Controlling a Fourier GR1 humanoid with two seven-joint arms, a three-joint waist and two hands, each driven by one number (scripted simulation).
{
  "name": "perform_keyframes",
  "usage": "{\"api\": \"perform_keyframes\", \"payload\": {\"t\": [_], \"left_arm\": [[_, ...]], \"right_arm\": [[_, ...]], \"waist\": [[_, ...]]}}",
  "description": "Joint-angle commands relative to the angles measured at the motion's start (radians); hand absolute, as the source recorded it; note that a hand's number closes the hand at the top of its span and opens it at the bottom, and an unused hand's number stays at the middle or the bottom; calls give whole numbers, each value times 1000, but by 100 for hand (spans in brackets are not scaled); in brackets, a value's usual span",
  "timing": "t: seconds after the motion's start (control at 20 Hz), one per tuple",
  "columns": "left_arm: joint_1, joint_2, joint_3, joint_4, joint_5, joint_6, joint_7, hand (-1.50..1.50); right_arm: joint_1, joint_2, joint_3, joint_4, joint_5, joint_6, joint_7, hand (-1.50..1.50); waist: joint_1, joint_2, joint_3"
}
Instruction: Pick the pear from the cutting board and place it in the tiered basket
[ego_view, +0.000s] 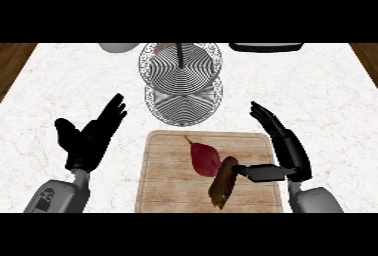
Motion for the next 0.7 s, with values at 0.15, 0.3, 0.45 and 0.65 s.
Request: {"api": "perform_keyframes", "payload": {"t": [0.15,0.3,0.45,0.65], "left_arm": [[9,8,31,48,13,-29,-33,0],[-5,-4,7,17,-3,-12,-2,0],[-15,-5,20,28,12,-29,1,0],[-19,-28,8,38,-9,-22,-11,0]], "right_arm": [[-3,-191,94,-287,237,-72,386,-150],[-52,-275,135,-338,359,-44,581,-150],[-90,-279,188,-490,384,28,838,-150],[-167,-201,273,-641,407,99,1159,-150]], "waist": [[-20,-9,-7],[-10,-11,-7],[-7,-7,-5],[1,-4,-3]]}}
